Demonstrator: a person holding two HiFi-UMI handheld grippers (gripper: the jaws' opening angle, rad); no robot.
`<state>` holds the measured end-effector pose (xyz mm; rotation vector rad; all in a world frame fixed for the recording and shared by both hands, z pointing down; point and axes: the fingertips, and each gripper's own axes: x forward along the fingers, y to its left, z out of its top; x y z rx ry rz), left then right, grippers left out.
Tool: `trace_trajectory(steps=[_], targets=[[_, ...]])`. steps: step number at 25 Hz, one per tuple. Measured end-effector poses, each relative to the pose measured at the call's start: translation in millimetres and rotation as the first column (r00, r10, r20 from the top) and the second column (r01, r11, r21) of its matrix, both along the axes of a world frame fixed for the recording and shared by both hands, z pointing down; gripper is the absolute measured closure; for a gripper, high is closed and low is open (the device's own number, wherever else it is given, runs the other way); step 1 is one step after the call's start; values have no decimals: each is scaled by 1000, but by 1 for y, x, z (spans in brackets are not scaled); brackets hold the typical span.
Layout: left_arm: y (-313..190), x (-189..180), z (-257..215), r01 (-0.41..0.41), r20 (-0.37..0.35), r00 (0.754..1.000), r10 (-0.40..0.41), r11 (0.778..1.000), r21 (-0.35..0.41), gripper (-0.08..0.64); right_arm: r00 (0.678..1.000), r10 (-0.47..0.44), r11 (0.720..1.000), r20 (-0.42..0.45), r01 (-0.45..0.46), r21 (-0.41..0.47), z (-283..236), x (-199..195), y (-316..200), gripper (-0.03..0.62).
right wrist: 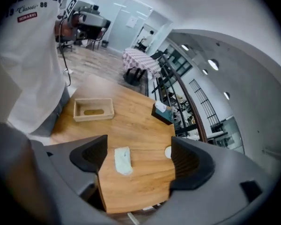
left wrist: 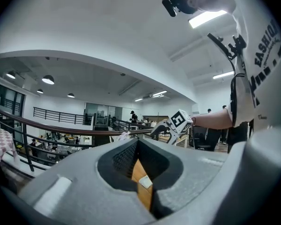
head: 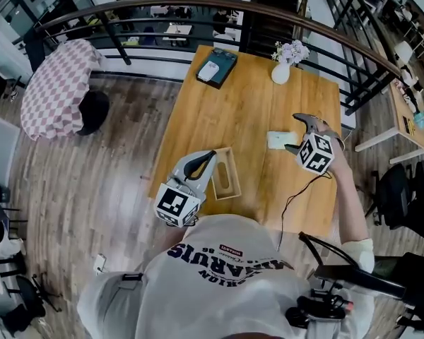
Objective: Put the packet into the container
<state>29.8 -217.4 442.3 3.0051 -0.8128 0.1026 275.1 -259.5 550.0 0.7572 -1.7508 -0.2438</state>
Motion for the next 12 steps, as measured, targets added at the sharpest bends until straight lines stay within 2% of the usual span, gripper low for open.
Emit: trace_trajectory(steps=[2, 4, 8, 12], targets=[[0, -3, 1, 10, 4, 1000, -10, 1000, -2, 558, 994, -58, 996, -96, 52, -72, 2, 9, -17, 167], [0, -4, 2, 18, 9, 1000, -18, 1000, -7, 558, 986, -81, 989, -143, 62, -133, -1, 22, -39, 167], [3, -4, 4, 36, 15, 999, -36, 999, -18, 558, 988, -49, 978, -144, 19, -207, -8, 46, -78, 167], [5, -5, 4, 54, 19, 998, -54, 998, -24, 558, 986, -56, 963, -157, 12, -268, -2, 61, -79, 167]])
